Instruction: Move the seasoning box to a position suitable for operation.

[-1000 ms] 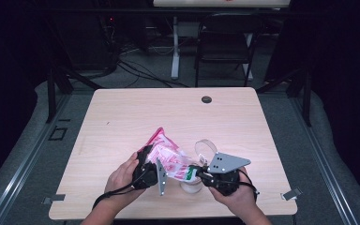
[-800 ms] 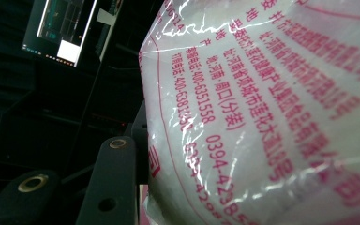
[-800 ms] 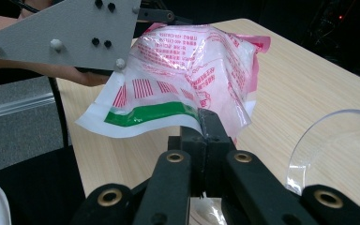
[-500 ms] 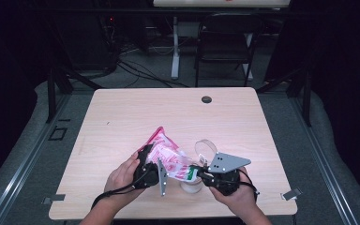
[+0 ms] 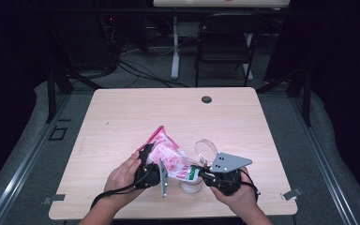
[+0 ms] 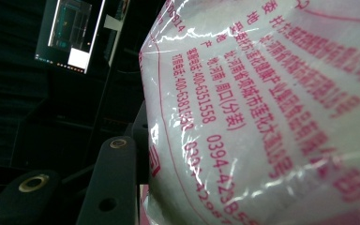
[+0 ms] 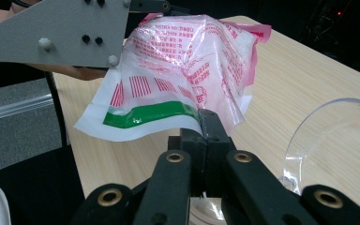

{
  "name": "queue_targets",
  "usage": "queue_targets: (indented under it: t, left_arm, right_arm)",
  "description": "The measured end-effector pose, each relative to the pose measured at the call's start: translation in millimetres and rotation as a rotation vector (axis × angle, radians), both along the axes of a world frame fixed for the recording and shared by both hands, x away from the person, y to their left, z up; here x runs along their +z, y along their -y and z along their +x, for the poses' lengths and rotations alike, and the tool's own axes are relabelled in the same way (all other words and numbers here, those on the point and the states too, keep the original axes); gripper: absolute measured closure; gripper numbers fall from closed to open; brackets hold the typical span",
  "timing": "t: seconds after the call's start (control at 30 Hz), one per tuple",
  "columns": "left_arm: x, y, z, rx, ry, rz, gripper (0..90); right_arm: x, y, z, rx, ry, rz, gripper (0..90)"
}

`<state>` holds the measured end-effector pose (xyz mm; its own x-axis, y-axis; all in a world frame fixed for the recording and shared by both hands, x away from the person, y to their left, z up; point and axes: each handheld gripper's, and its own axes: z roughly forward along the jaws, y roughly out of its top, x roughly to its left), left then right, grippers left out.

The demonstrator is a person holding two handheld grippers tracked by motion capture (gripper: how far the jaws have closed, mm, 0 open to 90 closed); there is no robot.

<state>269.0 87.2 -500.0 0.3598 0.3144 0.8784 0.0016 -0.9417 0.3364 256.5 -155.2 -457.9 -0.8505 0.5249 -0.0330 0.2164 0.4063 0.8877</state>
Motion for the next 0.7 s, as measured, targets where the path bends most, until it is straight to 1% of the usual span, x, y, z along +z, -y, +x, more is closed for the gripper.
queue_targets:
  t: [0.4, 0.53, 0.7]
  left_arm:
    - [1.5, 0.7, -0.6, -0.003, 0.018, 0.024, 59.7]
    - [2.8, 1.0, -0.6, -0.005, 0.030, 0.035, 59.8]
    - [2.9, 1.3, -1.0, -0.006, 0.034, 0.036, 59.8]
  right_arm:
    - [-1.3, 1.0, 0.7, -0.005, -0.004, -0.001, 90.0]
    - [-1.1, 1.2, 0.7, -0.006, -0.004, -0.003, 90.0]
    - [-1.2, 1.8, 0.8, -0.008, -0.005, -0.003, 90.0]
